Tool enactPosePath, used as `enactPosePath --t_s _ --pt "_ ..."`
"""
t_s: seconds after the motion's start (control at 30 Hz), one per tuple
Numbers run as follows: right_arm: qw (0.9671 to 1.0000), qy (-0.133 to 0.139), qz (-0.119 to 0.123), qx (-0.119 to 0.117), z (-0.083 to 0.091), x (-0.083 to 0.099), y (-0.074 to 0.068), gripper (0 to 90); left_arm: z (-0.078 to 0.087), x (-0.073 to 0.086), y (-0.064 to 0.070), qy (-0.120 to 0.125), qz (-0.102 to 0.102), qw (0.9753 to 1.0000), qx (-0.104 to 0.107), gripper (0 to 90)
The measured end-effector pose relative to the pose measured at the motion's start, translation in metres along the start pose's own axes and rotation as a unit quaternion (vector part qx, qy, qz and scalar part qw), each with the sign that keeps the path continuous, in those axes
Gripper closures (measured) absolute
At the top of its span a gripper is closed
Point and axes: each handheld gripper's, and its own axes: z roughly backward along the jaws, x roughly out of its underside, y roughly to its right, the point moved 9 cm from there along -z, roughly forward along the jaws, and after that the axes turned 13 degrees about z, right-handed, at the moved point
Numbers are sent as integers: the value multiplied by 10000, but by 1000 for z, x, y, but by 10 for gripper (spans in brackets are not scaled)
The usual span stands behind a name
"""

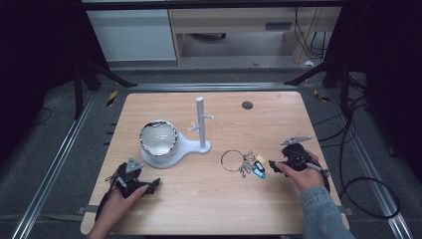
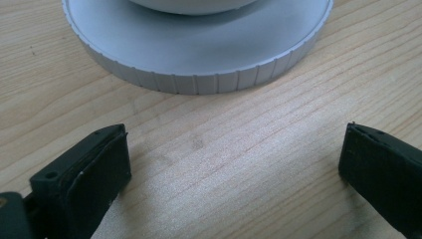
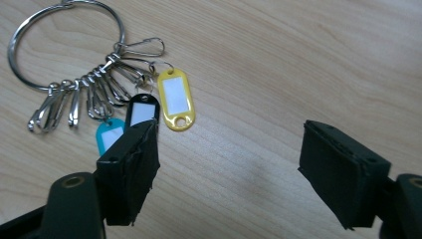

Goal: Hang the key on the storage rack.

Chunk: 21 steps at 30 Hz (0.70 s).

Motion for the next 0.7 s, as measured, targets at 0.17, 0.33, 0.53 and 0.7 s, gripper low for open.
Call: enactPosePath --t_s 0.17,0.33,0.53,0.7 --pt "9969 -460 619 -183 9 -13 0 381 0 0 0 2 -8 10000 1 0" --pt "9930 -677 903 -360 6 -22 -6 424 0 0 0 -1 -2 10000 4 0" --pt "9856 -921 1272 -623 -5 -31 -18 511 0 0 0 1 0 10000 5 0" --pt "9770 -1043 1650 -858 -12 -38 -30 645 0 0 0 0 0 10000 3 0"
